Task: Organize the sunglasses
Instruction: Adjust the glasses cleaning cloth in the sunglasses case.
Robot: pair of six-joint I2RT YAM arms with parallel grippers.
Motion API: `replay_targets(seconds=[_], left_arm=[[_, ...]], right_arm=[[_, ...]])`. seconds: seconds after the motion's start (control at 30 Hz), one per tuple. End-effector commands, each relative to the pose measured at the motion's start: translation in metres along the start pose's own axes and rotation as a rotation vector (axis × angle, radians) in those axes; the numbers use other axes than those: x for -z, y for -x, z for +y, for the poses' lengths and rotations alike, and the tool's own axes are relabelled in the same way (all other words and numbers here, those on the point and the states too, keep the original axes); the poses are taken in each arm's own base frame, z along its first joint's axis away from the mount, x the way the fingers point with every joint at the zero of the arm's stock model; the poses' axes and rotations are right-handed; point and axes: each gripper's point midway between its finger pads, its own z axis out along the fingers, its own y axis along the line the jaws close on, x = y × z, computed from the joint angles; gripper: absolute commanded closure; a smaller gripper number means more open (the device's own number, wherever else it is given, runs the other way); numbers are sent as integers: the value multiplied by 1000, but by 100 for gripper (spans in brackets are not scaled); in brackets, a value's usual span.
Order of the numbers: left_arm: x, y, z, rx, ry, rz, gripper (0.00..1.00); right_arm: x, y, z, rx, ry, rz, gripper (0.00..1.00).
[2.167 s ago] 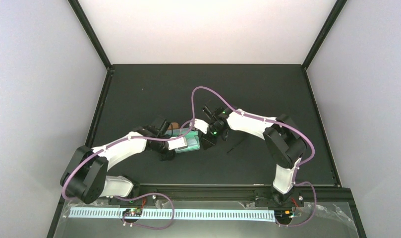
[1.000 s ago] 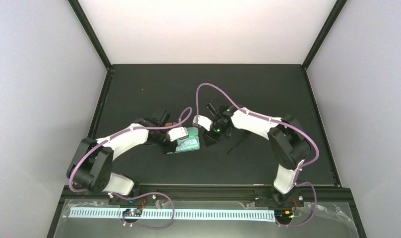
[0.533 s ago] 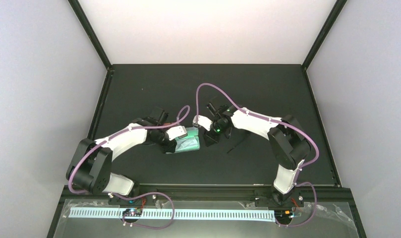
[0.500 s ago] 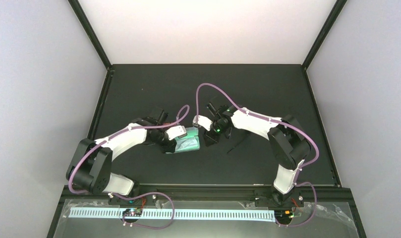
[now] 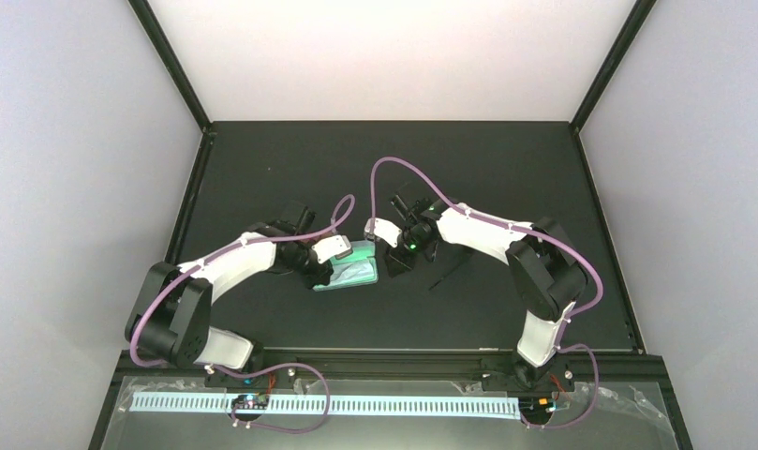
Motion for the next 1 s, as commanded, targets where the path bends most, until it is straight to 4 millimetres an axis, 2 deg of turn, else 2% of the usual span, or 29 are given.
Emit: replay_targets(seconds=[0.0, 0.23, 0.57, 0.97], left_arm=[[9, 14, 1, -17, -2, -35, 98], [10, 13, 7, -24, 41, -43, 99], [23, 22, 27, -48, 191, -90, 99], [27, 19, 47, -51, 319, -85, 98]], right_arm=[[2, 2, 1, 17, 8, -15, 66], [2, 2, 0, 14, 7, -17, 66], [7, 6, -2, 5, 9, -36, 66], [14, 7, -5, -2, -7, -47, 66]])
